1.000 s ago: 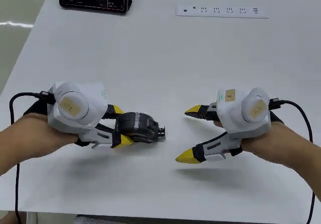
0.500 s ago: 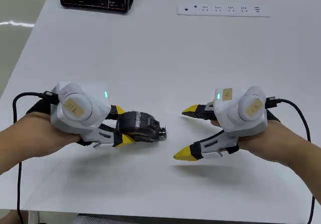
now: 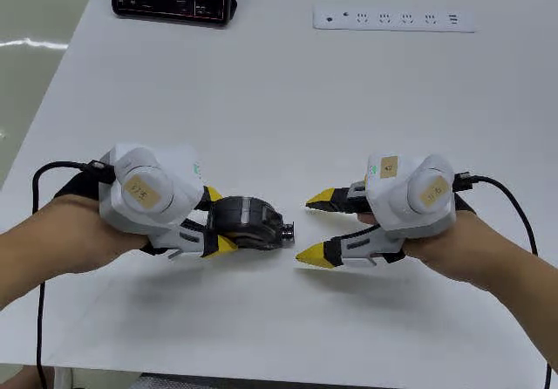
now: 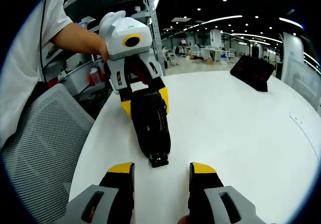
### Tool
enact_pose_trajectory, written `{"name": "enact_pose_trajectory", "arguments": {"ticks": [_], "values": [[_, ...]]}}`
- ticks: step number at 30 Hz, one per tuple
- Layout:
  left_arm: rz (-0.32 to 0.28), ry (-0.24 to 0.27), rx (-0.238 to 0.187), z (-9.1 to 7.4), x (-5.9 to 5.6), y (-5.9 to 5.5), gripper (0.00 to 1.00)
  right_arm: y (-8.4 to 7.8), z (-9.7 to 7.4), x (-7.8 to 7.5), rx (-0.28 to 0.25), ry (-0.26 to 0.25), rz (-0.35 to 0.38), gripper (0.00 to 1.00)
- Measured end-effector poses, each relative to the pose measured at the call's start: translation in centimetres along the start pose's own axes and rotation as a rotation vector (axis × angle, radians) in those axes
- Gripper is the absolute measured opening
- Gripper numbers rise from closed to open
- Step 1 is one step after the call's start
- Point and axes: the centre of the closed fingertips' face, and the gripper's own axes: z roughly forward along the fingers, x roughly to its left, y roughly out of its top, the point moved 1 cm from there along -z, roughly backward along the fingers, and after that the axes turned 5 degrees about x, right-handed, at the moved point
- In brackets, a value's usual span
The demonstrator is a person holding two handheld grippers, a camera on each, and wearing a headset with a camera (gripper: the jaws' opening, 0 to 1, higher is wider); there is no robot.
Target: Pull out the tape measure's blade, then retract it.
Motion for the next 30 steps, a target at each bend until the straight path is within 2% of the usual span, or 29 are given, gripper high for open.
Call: {"name": "enact_pose_trajectory", "arguments": {"ticks": [14,30], "values": [[0.015,-0.004,0.016,0.1,0.0,0.0,0.27,0.5,1.4,0.3,-0.007,0.023,-0.080,0.20],[0.023,-0.009,0.017,0.1,0.0,0.0,0.27,0.6,1.9,0.5,-0.007,0.026,-0.127,0.12]]}}
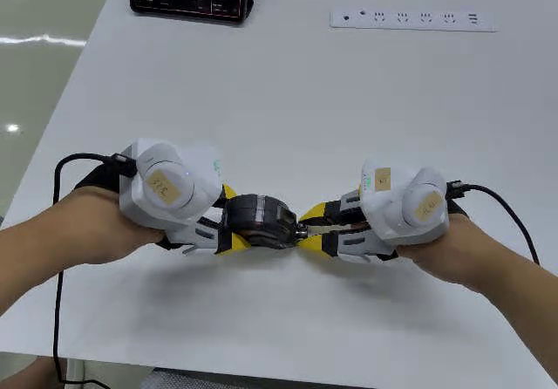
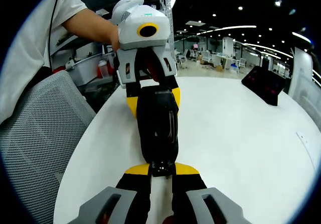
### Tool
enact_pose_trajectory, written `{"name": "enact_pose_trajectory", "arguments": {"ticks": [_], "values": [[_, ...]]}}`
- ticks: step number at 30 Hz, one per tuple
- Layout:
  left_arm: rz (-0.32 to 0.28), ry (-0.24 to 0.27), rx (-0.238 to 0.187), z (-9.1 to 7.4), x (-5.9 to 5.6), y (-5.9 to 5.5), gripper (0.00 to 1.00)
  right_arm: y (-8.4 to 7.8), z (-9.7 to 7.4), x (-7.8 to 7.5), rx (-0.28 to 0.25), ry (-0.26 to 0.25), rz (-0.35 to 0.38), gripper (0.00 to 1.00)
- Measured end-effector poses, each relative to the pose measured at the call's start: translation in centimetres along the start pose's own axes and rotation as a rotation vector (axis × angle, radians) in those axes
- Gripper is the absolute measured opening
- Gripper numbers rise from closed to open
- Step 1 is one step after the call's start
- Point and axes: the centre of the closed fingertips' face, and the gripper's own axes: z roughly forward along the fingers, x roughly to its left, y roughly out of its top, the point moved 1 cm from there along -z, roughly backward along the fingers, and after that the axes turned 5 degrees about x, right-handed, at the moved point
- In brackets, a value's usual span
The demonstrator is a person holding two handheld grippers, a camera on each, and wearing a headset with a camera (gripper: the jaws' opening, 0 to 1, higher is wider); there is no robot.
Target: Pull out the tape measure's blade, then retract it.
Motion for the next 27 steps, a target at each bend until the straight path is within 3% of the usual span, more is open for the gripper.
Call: {"name": "enact_pose_trajectory", "arguments": {"ticks": [5,19,27], "values": [[0.002,-0.001,0.000,-0.02,-0.06,0.03,0.27,-0.04,0.12,-0.04,0.004,0.011,0.023,0.12],[0.044,0.001,0.007,-0.04,0.01,-0.09,0.26,-0.10,-0.02,0.30,0.038,-0.011,-0.010,0.10],[0.030,0.000,0.003,0.00,-0.02,-0.12,0.26,-0.12,-0.08,0.13,0.036,-0.016,-0.007,0.09]]}}
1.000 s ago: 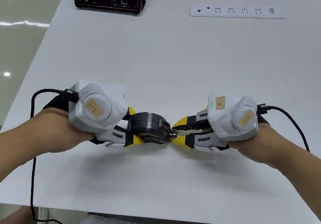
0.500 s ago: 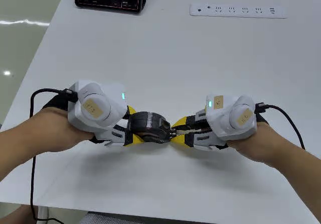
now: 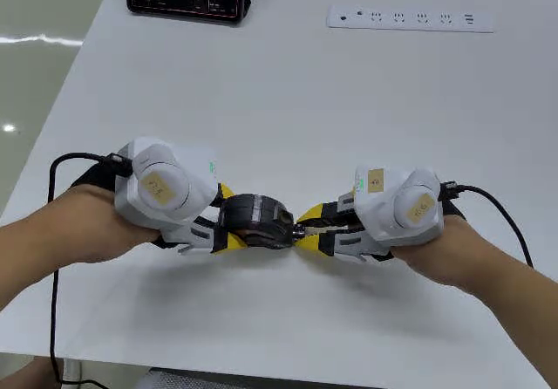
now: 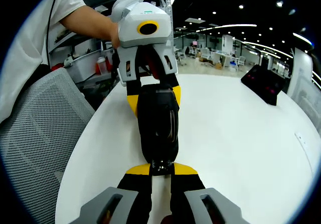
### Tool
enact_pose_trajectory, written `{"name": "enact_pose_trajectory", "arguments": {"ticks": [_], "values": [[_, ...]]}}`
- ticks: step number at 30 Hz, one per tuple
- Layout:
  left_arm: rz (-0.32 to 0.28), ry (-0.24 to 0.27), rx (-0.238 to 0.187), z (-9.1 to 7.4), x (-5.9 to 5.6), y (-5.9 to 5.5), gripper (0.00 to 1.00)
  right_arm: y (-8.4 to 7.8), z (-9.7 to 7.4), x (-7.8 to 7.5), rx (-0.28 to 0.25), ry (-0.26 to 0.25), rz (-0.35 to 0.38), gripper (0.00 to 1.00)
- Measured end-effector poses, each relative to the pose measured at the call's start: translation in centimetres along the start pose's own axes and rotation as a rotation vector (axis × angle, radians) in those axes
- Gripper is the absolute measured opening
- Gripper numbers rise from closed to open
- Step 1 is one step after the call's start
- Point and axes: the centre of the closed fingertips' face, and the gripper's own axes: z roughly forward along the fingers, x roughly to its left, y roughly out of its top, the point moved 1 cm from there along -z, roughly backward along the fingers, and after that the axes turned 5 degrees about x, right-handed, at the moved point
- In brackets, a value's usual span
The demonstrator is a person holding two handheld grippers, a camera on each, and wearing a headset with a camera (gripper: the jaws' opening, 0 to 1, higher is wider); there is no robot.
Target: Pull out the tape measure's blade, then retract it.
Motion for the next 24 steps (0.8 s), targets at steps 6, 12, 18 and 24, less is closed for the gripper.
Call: {"name": "enact_pose_trajectory", "arguments": {"ticks": [6,12,18,24], "values": [[-0.006,-0.004,-0.010,0.0,0.0,0.0,0.26,-0.1,0.0,-0.1,0.005,0.002,-0.010,0.09],[-0.017,-0.011,-0.013,0.0,0.1,0.0,0.26,-0.5,-0.8,-0.2,0.000,-0.005,0.010,0.09],[-0.010,-0.009,-0.017,0.0,0.0,0.0,0.26,-1.1,-1.5,0.0,0.007,-0.006,0.012,0.09],[-0.012,-0.008,-0.016,0.0,0.0,0.0,0.26,-1.7,-2.2,0.0,0.014,-0.008,0.018,0.10]]}}
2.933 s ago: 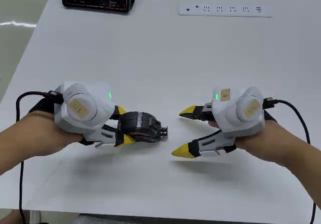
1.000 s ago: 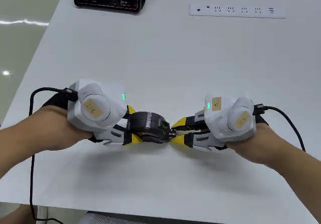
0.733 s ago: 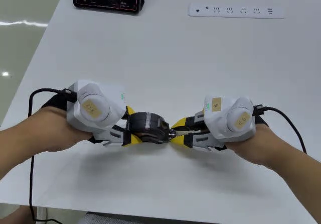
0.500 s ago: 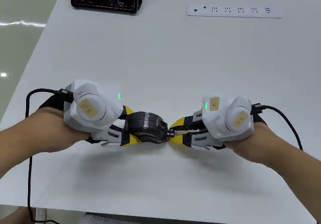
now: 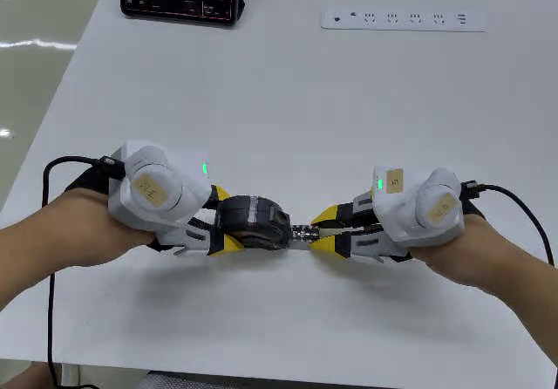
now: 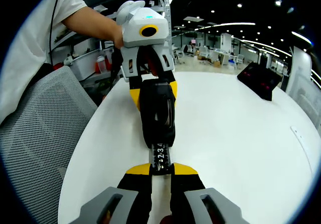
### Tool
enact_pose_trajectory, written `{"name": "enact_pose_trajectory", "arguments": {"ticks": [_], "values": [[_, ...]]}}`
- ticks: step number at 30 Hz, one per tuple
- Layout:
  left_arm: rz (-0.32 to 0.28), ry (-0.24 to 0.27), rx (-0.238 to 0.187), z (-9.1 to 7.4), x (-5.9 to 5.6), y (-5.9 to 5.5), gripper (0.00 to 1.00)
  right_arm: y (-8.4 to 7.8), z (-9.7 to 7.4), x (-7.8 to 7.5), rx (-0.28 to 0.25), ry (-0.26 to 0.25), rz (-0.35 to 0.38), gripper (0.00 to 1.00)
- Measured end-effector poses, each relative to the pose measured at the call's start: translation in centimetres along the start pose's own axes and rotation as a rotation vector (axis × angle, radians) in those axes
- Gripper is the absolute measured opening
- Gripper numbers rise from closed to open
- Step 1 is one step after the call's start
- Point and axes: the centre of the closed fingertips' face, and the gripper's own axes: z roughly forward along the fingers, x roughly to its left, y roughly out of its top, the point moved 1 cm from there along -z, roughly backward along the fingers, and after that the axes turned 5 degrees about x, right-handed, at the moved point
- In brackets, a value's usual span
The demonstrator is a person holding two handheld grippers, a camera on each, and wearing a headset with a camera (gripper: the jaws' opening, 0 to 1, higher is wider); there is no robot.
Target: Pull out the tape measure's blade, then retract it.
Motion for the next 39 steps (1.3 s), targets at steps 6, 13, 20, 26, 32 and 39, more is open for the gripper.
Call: {"name": "enact_pose_trajectory", "arguments": {"ticks": [6,13,20,26,32,39], "values": [[0.004,0.002,0.001,0.0,0.0,0.0,0.26,-0.5,-0.5,0.0,0.005,-0.005,-0.001,0.10],[0.002,0.004,0.001,0.0,-0.1,0.1,0.26,-1.1,-1.1,0.0,0.015,-0.011,0.000,0.10],[0.004,0.004,0.005,0.0,-0.1,0.1,0.26,-1.7,-1.7,0.0,0.031,-0.016,-0.005,0.10],[0.005,0.005,0.006,-0.1,-0.2,0.1,0.26,-2.3,-2.2,0.0,0.041,-0.018,-0.006,0.10],[0.006,0.002,0.009,-0.1,-0.2,0.2,0.26,-2.8,-2.8,-0.1,0.053,-0.024,0.001,0.09],[0.008,0.004,0.011,0.0,-0.1,0.1,0.26,-3.4,-3.4,-0.3,0.065,-0.028,0.004,0.09]]}}
